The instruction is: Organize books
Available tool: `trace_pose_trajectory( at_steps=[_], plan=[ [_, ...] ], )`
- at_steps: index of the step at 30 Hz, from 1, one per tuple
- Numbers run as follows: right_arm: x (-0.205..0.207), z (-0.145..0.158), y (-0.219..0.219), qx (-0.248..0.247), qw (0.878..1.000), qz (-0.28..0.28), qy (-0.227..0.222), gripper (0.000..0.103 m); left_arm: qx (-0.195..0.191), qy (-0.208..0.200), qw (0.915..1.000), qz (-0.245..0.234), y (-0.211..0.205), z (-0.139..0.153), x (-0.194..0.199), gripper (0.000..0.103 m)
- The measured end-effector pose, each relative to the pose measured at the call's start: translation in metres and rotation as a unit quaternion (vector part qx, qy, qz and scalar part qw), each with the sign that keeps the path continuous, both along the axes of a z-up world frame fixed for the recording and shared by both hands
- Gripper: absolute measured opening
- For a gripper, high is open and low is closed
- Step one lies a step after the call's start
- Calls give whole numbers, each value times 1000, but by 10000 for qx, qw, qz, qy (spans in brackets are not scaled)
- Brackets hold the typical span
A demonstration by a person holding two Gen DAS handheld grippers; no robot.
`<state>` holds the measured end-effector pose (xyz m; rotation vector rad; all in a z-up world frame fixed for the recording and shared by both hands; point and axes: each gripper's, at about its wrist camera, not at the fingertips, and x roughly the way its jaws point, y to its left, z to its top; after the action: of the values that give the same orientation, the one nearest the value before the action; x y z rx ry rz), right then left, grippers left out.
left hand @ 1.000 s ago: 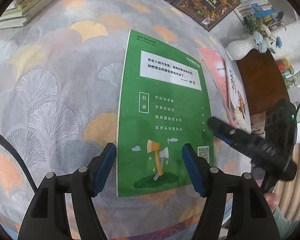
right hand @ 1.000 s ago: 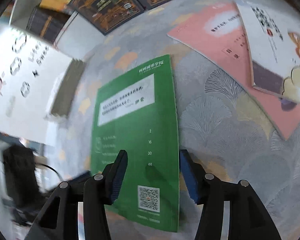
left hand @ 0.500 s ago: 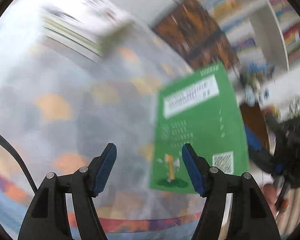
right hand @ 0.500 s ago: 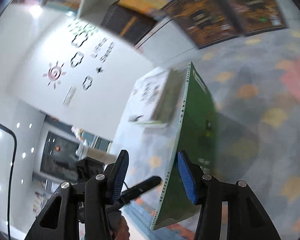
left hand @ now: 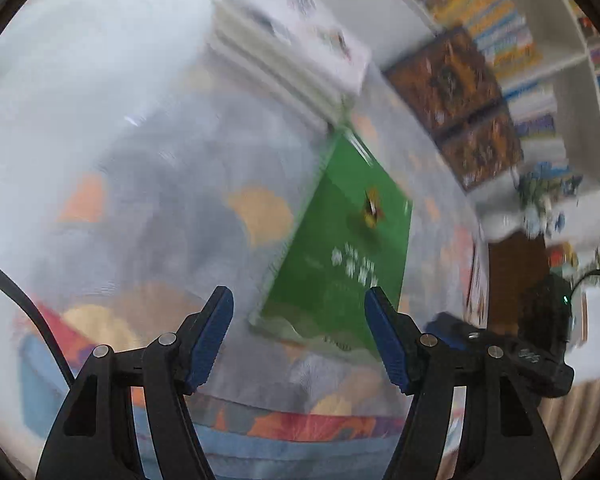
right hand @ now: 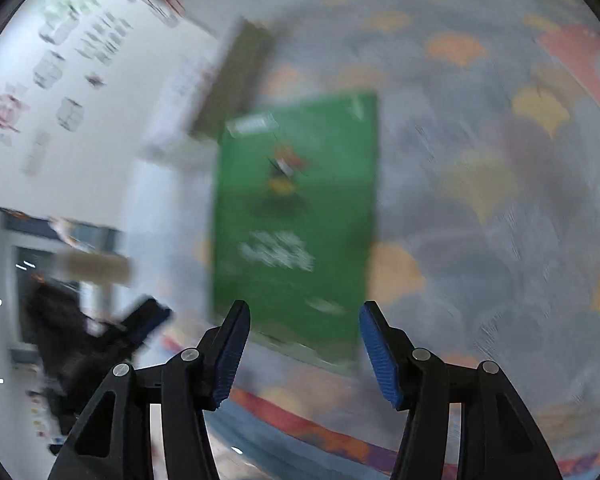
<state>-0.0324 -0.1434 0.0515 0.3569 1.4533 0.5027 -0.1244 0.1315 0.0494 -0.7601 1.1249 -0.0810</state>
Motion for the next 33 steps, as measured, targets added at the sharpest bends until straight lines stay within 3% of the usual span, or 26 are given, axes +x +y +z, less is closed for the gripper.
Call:
trace_pose_trajectory(
  at_steps=[3,7,11,14,17,19,21,23,25,27,28,30,33],
  plan=[
    [-10,-7,5,-164,9996,-81,-203,54,283,-11,9992,-277,-16,-10,10,65],
    [-13,-11,13,-665,9964,-159,-504,31,702,148,9965,-434,-25,-22,28,61],
    [-20,-23,24,-1008,9932,-64,-579,28,883,85,9927,-820,-32,-22,30,61],
    [-26,-22,35,-1201,9903,120,-687,28,1112,59,9831,-1450,-44,-22,37,64],
    [-24,-23,46,-1199,9910,190,-558,30,1120,-5,9806,-1607,-50,-20,39,65],
    [-22,-24,49,-1232,9906,180,-572,31,796,-214,9855,-1480,-41,-16,36,65],
    [-20,-25,43,-1177,9915,86,-547,31,-322,-698,9909,-1108,-20,-4,27,57],
    [-15,-29,33,-791,9962,-148,-333,31,-1316,-929,9821,-976,-8,3,26,55],
    [-13,-32,30,-641,9974,-265,-213,30,-1140,-933,9826,-1134,-12,7,29,54],
    [-11,-33,33,-653,9973,-285,-202,30,-562,-837,9868,-1269,-19,3,34,38],
    [-11,-34,35,-678,9970,-292,-229,30,-505,-741,9881,-1252,-18,-3,36,35],
    [-17,-33,30,-670,9969,-324,-271,31,-572,-655,9890,-1200,-16,-13,39,11],
    [-22,-34,19,-445,9972,-539,-257,31,-245,-447,9909,-1244,-23,-26,44,11]
  ],
)
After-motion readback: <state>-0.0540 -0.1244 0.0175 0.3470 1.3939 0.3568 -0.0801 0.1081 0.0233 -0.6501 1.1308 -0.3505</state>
